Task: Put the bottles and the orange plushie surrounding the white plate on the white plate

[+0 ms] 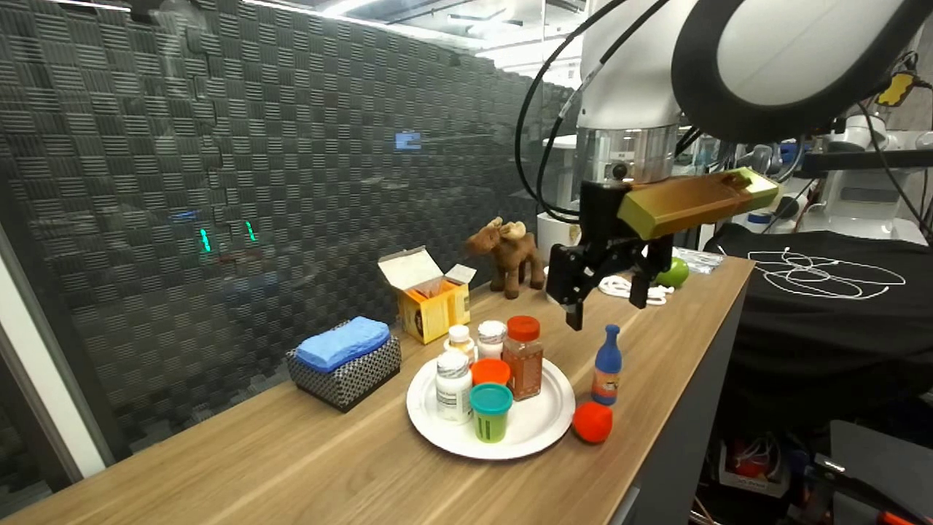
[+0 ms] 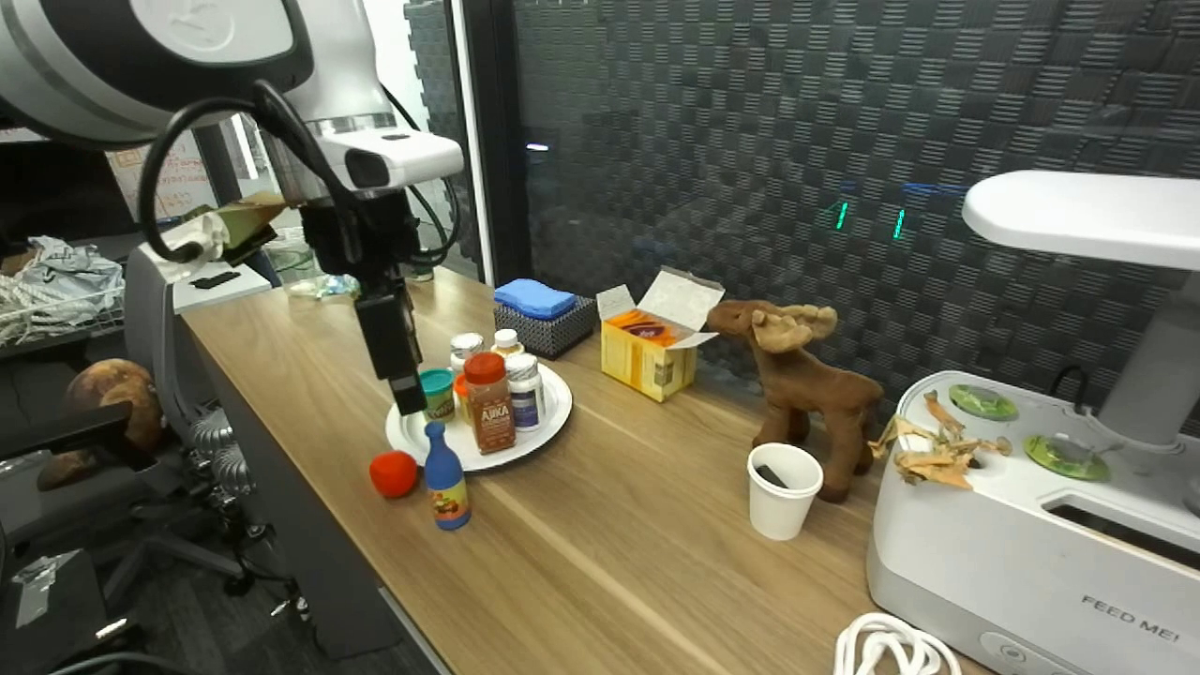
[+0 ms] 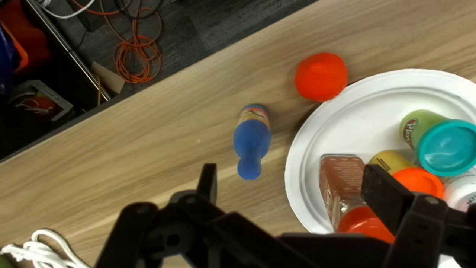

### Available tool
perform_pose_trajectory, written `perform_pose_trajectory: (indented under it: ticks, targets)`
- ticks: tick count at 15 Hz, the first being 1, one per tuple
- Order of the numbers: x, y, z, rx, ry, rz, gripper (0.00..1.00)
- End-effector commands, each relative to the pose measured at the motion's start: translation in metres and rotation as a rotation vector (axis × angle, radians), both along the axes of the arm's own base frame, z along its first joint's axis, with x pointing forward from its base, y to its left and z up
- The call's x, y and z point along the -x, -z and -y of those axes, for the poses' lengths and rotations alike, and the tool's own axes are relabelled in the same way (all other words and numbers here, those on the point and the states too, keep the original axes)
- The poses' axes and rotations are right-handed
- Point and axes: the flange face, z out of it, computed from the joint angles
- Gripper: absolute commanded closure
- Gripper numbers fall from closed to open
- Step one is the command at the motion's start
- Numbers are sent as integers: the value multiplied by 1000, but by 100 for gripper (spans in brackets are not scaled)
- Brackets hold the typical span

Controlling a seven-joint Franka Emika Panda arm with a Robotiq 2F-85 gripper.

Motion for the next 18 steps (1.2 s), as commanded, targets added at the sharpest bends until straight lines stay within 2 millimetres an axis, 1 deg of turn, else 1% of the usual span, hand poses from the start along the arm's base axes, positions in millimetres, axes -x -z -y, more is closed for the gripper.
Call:
perform_pose_trajectory:
  ticks: [1,5,8,15,16,17,18]
  targets:
    - [11,1,16,-36,62,8,0]
    - [4,2,39,-84,144,38,0]
    - [2,5,48,-103,180,38,0]
    - [-1,19,48,-158,224,12,0]
    - [-2,22,48,-160,229,8,3]
    - [-2,24,48,-162,233,5,9]
    - [-2,25,49,-163,236,2,28]
